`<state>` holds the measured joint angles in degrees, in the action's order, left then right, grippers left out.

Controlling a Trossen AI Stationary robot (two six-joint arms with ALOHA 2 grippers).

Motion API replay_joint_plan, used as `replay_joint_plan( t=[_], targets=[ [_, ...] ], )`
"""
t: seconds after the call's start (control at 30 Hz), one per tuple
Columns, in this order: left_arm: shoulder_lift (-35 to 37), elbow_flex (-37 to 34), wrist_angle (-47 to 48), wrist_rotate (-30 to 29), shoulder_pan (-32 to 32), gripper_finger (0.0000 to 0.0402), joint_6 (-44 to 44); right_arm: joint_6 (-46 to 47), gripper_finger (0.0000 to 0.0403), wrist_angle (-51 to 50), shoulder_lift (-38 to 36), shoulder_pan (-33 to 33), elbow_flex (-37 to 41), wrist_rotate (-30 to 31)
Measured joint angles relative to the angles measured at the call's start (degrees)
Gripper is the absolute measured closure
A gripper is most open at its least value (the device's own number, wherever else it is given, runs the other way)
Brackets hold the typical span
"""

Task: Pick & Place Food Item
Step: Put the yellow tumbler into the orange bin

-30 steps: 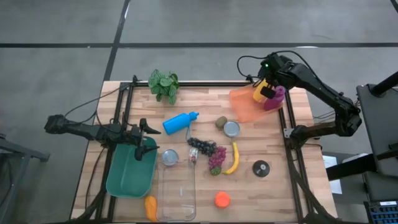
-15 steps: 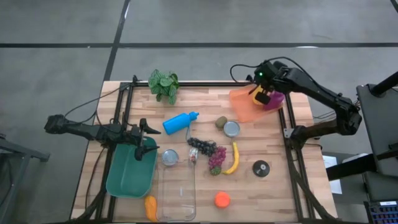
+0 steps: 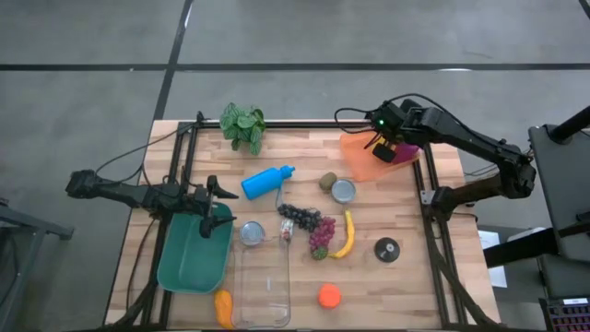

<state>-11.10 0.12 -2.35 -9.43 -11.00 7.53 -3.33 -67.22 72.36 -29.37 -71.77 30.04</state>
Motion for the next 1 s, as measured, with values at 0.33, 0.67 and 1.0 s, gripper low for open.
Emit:
replay_joint_plan(
  t=[0.33, 0.67, 1.0],
  targets=[
    [-0.01, 0.00, 0.02, 0.00, 0.00, 0.0066, 0.00, 2.23, 0.0392, 0.00, 0.00, 1.32, 0.00, -0.39],
    [-0.01, 0.02, 0.02, 0.00, -0.02, 0.0066, 0.00, 2.14, 0.0392, 0.02, 0.00, 1.28, 0.02, -0.49],
    [0.01, 0.01, 0.01, 0.00, -0.01, 0.0066, 0.00, 2.32, 0.0392, 0.09, 0.02, 1.28, 0.04, -0.50]
  ],
)
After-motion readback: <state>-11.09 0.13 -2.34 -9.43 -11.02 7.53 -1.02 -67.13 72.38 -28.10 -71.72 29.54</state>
